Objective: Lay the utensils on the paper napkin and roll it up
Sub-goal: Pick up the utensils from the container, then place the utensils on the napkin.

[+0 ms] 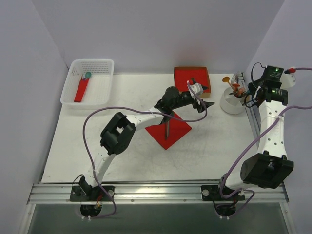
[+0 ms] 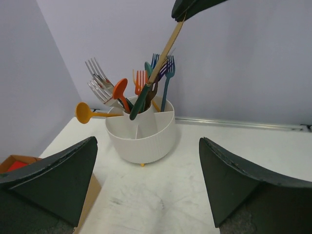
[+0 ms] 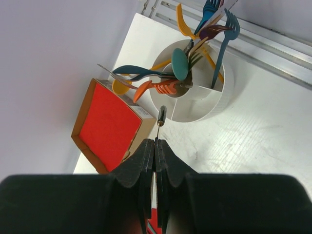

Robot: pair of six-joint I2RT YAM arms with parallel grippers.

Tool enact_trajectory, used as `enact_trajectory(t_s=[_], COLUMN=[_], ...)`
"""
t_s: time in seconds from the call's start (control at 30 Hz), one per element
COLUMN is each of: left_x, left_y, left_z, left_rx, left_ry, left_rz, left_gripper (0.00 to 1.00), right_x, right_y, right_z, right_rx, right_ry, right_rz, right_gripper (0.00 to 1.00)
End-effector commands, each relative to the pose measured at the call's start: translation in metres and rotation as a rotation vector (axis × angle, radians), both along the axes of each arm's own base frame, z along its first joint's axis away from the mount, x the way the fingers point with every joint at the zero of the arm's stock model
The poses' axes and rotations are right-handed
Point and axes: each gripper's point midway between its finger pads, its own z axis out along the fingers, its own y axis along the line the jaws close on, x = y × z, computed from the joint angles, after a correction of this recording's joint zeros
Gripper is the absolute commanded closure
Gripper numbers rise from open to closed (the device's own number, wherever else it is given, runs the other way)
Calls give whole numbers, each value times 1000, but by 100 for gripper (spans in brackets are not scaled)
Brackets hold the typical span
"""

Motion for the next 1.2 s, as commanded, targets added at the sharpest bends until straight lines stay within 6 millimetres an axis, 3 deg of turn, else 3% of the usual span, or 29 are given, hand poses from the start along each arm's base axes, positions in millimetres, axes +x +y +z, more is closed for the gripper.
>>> enact_trajectory(t_s=[0.0, 0.3, 0.63, 0.83, 1.07, 1.17], left_x=[-9, -24, -14, -2, 9, 14], left_y=[-15, -42, -66, -63, -61, -61], left_z=[14, 6, -10, 2, 7, 5], left_rx=[41, 105, 122, 105, 98, 99], left_ry=[-220, -466, -442, -440, -438, -431], left_rz=[-22, -57, -47, 31, 74, 90], left_gripper=[6, 6, 2, 0, 19, 20], right_x=[-12, -22, -28, -29, -30, -30], right_y=[0, 19, 47, 59, 75, 81], right_z=[23, 22, 31, 34, 33, 33], right_rx=[-30, 11, 55, 70, 85, 89], right_ry=[-27, -35, -56, -61, -63, -64], right_rz=[11, 77, 178, 219, 258, 269], right_gripper=[100, 100, 100, 100, 100, 100])
